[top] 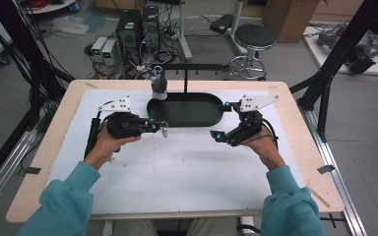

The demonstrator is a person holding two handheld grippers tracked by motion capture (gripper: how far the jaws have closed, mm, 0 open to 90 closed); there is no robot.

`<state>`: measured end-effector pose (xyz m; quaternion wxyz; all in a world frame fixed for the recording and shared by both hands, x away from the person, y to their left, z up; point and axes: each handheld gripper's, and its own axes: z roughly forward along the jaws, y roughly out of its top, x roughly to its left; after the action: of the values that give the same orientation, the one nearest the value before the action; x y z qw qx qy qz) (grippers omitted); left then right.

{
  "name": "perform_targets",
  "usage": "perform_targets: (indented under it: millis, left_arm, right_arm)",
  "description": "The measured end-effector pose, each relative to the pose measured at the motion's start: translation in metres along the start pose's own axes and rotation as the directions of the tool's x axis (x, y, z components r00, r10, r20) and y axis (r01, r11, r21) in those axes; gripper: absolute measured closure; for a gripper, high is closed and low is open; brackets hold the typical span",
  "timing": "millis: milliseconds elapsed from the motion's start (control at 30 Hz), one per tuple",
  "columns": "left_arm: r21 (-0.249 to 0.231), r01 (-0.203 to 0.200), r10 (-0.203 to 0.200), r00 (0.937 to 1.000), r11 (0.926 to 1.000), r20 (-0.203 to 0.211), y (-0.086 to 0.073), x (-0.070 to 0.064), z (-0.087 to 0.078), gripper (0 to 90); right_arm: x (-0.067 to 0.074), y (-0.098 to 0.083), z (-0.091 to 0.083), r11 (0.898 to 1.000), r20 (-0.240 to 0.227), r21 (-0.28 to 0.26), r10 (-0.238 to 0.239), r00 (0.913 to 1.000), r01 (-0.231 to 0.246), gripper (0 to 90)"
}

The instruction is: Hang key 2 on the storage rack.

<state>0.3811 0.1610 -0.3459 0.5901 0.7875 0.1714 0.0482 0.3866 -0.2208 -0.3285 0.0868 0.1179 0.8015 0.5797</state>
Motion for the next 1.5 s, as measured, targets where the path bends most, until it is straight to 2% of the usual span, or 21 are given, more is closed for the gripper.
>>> perform_targets:
  millis: [100,133,333,533,833,900,967,1000,1067,1133,1200,1267,1367,1500]
  left_arm:
    - [-0.009,-0.004,0.005,0.9999,0.9999,0.012,0.005,-0.001,0.003,88.2]
    - [-0.010,-0.009,0.010,0.9997,0.9999,0.020,0.007,-0.001,0.004,88.2]
    - [-0.018,-0.012,0.012,0.9996,0.9998,0.026,0.014,0.000,0.013,88.1]
    - [-0.019,-0.031,0.032,0.9982,0.9993,0.051,0.023,-0.002,0.022,88.2]
    - [-0.021,-0.043,0.045,0.9967,0.9988,0.068,0.026,-0.002,0.029,88.1]
    - [-0.028,-0.041,0.043,0.9964,0.9988,0.073,0.027,-0.002,0.030,88.1]
    - [-0.025,-0.047,0.049,0.9965,0.9986,0.069,0.027,-0.002,0.031,88.1]
    - [-0.030,-0.049,0.051,0.9960,0.9984,0.074,0.027,-0.002,0.031,88.1]
    - [-0.036,-0.054,0.057,0.9960,0.9979,0.069,0.027,-0.003,0.032,88.1]
    - [-0.032,-0.062,0.064,0.9958,0.9975,0.066,0.028,-0.004,0.032,88.1]
    - [-0.029,-0.062,0.064,0.9954,0.9977,0.071,0.029,-0.005,0.034,88.1]
    - [-0.031,-0.065,0.067,0.9947,0.9974,0.078,0.030,-0.005,0.034,88.1]
    - [-0.031,-0.067,0.069,0.9945,0.9973,0.079,0.031,-0.007,0.035,88.1]
    - [-0.029,-0.070,0.072,0.9941,0.9971,0.081,0.031,-0.007,0.034,88.2]
  right_arm:
    - [-0.001,0.007,0.006,1.000,-0.044,0.003,-0.008,0.9990,0.008,0.8]
    - [-0.003,0.010,0.010,1.000,-0.056,0.003,-0.023,0.9981,0.023,0.8]
    - [-0.007,0.022,0.026,0.999,-0.129,0.018,-0.036,0.9909,0.039,0.8]
    - [-0.012,0.029,0.042,0.997,-0.171,0.048,-0.048,0.9842,0.057,0.8]
    - [-0.016,0.031,0.056,0.997,-0.216,0.051,-0.041,0.9755,0.053,0.9]
    - [-0.017,0.030,0.058,0.997,-0.231,0.055,-0.040,0.9722,0.054,5.3]
    - [-0.017,0.029,0.060,0.997,-0.240,0.063,-0.036,0.9701,0.052,5.5]
    - [-0.017,0.029,0.060,0.996,-0.243,0.071,-0.027,0.9696,0.046,8.0]
    - [-0.018,0.029,0.061,0.996,-0.268,0.066,-0.038,0.9627,0.057,16.7]
    - [-0.018,0.029,0.062,0.996,-0.265,0.065,-0.039,0.9634,0.059,17.9]
    - [-0.019,0.028,0.063,0.996,-0.279,0.069,-0.033,0.9596,0.054,24.4]
    - [-0.020,0.029,0.065,0.997,-0.278,0.064,-0.033,0.9600,0.052,28.6]
    - [-0.020,0.029,0.066,0.997,-0.298,0.067,-0.023,0.9542,0.045,39.6]
    - [-0.020,0.030,0.069,0.996,-0.324,0.053,-0.044,0.9451,0.065,51.2]
